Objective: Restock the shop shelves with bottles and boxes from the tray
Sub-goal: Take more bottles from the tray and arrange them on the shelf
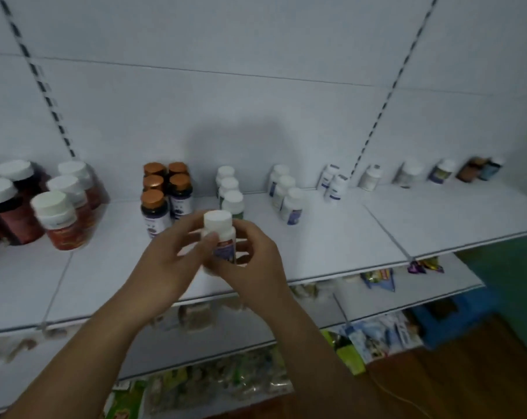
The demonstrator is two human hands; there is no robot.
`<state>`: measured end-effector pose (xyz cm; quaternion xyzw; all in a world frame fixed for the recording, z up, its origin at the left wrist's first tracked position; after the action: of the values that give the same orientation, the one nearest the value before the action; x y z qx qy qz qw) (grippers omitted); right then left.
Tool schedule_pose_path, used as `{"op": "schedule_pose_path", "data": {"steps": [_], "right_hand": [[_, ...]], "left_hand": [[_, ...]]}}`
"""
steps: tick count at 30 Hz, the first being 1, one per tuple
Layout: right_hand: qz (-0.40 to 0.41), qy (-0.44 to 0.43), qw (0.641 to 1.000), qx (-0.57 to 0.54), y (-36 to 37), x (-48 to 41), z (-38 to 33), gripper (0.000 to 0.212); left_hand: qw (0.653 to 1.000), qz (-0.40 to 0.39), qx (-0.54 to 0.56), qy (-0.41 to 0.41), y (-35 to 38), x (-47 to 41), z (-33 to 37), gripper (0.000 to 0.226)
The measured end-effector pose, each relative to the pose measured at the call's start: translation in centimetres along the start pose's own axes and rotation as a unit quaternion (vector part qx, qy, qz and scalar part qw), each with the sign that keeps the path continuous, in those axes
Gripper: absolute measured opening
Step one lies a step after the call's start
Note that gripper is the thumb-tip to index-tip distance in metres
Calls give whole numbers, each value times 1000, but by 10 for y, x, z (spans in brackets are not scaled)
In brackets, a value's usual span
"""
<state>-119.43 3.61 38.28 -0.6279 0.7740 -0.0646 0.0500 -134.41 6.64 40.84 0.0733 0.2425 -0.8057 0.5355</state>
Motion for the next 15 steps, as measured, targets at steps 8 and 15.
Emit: {"op": "schedule_pose_path", "data": {"steps": [8,15], "right_hand": [[151,19,987,57,-127,-25,40,56],[261,49,962,56,-226,-95,78,58]], "left_hand": [[952,-153,-253,82,74,-32,-6,67],[947,-173,-251,97,90,-32,-19,60]]}}
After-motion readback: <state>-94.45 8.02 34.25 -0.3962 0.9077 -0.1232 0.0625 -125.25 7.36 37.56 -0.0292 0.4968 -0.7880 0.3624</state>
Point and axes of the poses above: each hand's wrist, its own x-axis away from the middle knuckle, its own y-axis out of the palm, z = x × y, the point moved 5 cm from there along -x, towards the middle knuckle, and after that the axes turned 14 degrees about y, right-handed, at the moved point
